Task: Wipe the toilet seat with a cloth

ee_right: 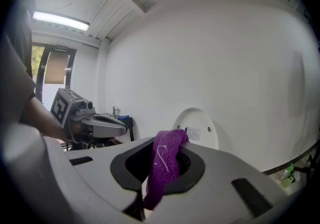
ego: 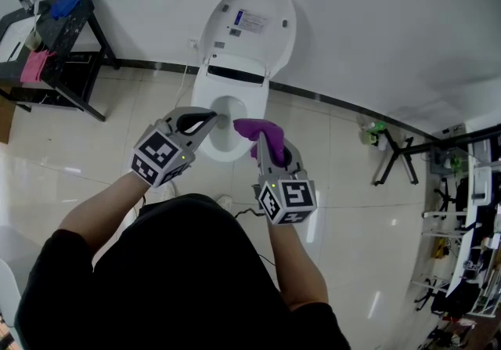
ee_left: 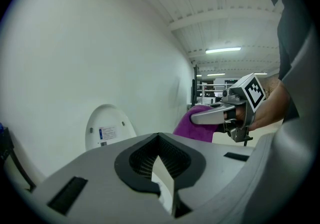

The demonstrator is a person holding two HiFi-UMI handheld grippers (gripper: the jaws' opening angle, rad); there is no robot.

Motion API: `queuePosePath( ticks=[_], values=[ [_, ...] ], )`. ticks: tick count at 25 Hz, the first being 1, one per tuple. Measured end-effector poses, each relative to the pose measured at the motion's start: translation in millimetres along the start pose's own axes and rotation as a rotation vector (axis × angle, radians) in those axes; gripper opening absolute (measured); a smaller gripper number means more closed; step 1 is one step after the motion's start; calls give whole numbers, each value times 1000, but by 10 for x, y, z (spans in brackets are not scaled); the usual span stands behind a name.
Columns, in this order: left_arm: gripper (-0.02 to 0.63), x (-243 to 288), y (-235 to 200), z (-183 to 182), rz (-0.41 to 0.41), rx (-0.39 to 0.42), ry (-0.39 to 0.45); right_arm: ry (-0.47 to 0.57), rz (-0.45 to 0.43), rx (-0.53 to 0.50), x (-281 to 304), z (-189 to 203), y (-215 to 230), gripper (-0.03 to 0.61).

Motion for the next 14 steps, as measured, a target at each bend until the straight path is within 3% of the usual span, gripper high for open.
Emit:
queuePosePath(
  ticks=[14],
  values=[
    [-18, 35, 55, -8, 9, 15, -7, 7, 1, 4, -21, 11, 25, 34]
  ],
)
Point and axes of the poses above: the fingertips, and each gripper's own axes: x forward along the fingers, y to its right, z out of its underside, the point moved 1 cm from there along -x, backward along the fingers, and after that the axes turned 2 degrees about x, right-handed, at the moved point
